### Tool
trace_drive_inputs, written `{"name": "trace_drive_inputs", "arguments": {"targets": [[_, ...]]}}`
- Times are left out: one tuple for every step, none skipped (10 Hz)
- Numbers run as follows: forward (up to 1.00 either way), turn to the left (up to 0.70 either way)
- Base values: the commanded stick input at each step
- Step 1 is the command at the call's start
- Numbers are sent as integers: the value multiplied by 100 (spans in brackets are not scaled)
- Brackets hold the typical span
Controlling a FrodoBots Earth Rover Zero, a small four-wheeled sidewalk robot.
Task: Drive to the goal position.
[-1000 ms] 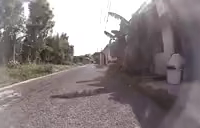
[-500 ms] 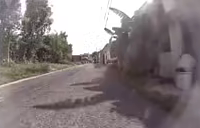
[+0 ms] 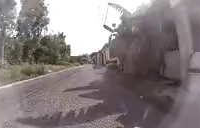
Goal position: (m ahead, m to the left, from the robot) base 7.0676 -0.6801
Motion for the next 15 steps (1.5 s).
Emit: {"name": "trace_drive_inputs", "arguments": {"targets": [[85, 6], [85, 7], [85, 0], [85, 0], [85, 0], [85, 0], [85, 0], [85, 0], [85, 7], [85, 6], [85, 1], [85, 0], [85, 0], [85, 0], [85, 0]]}}
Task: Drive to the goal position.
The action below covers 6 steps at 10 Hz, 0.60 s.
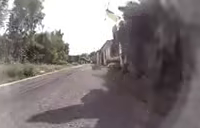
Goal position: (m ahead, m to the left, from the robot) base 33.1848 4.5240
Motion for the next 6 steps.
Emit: {"name": "trace_drive_inputs", "arguments": {"targets": [[85, 0], [85, 0], [85, 0], [85, 0], [85, 0], [85, 0]]}}
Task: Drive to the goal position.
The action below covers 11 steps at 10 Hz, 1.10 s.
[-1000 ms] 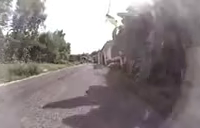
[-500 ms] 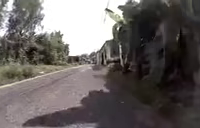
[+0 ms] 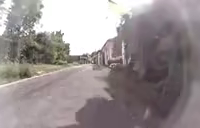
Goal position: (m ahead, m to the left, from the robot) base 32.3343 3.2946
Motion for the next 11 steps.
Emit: {"name": "trace_drive_inputs", "arguments": {"targets": [[85, 0], [85, 0], [85, 13], [85, 25], [85, 33], [85, 17], [85, 0], [85, 0], [85, 0], [85, 0], [85, 0]]}}
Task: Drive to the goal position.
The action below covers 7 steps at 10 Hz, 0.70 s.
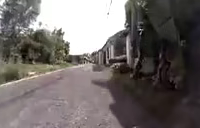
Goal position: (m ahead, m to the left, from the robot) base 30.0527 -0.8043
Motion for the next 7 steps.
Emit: {"name": "trace_drive_inputs", "arguments": {"targets": [[85, 0], [85, 2], [85, 21], [85, 30], [85, 12], [85, 0], [85, 0]]}}
